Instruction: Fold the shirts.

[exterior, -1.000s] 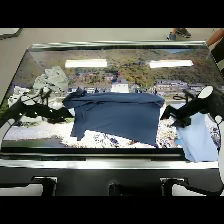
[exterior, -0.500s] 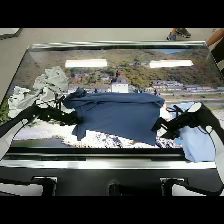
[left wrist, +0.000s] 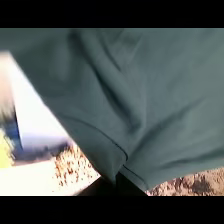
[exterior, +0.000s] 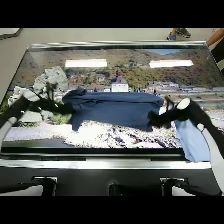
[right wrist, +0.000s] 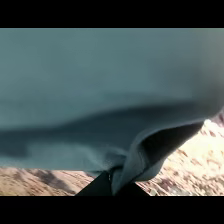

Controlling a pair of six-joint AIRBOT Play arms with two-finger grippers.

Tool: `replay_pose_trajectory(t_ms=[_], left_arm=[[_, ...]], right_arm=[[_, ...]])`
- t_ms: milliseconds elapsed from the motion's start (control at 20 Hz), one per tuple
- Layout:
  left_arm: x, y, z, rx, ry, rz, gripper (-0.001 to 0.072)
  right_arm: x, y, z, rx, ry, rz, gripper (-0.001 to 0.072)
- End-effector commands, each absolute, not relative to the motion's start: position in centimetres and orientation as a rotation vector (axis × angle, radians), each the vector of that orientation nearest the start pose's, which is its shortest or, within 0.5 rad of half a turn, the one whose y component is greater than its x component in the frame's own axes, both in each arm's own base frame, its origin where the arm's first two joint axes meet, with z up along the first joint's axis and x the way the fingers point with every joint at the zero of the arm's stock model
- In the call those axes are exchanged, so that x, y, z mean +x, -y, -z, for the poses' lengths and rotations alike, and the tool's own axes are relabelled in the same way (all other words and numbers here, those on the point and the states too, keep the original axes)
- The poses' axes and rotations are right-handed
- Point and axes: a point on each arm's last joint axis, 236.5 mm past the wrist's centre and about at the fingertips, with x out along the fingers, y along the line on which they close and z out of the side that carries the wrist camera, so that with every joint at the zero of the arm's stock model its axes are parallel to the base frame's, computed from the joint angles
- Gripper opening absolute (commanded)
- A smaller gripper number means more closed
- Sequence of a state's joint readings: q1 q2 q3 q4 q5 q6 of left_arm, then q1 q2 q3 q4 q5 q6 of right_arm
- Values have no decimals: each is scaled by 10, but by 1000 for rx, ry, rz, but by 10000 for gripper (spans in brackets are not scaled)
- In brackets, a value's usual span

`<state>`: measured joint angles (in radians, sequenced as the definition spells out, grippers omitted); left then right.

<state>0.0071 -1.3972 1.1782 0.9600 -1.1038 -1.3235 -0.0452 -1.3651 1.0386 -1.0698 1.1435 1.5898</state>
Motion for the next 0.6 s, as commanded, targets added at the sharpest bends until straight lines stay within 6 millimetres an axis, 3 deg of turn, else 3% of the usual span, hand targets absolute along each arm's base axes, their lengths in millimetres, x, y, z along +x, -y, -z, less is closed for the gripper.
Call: replay_pose_trajectory(t_ms=[0,50,100,150,200,250,300,400,550], left_arm=[[428,89,-173,-138,-835,388,28],[422,86,-253,-86,-648,380,28],[405,84,-330,-51,-465,375,28],[377,82,-410,-20,-260,365,28],[343,79,-477,-7,-78,349,28],[304,76,-535,-42,90,336,28],[269,74,-574,-90,210,337,29],[217,77,-610,-126,349,365,29],[202,78,-615,-121,372,369,29]], right_arm=[[427,-56,-128,294,-923,-187,40],[438,-42,-219,227,-669,-161,40],[430,-32,-316,180,-406,-140,40],[405,-26,-401,156,-169,-129,40],[369,-24,-473,151,44,-126,40],[326,-23,-527,175,208,-133,40],[288,-25,-556,205,299,-149,40],[246,-28,-565,232,317,-165,40],[233,-34,-547,220,236,-173,40]])
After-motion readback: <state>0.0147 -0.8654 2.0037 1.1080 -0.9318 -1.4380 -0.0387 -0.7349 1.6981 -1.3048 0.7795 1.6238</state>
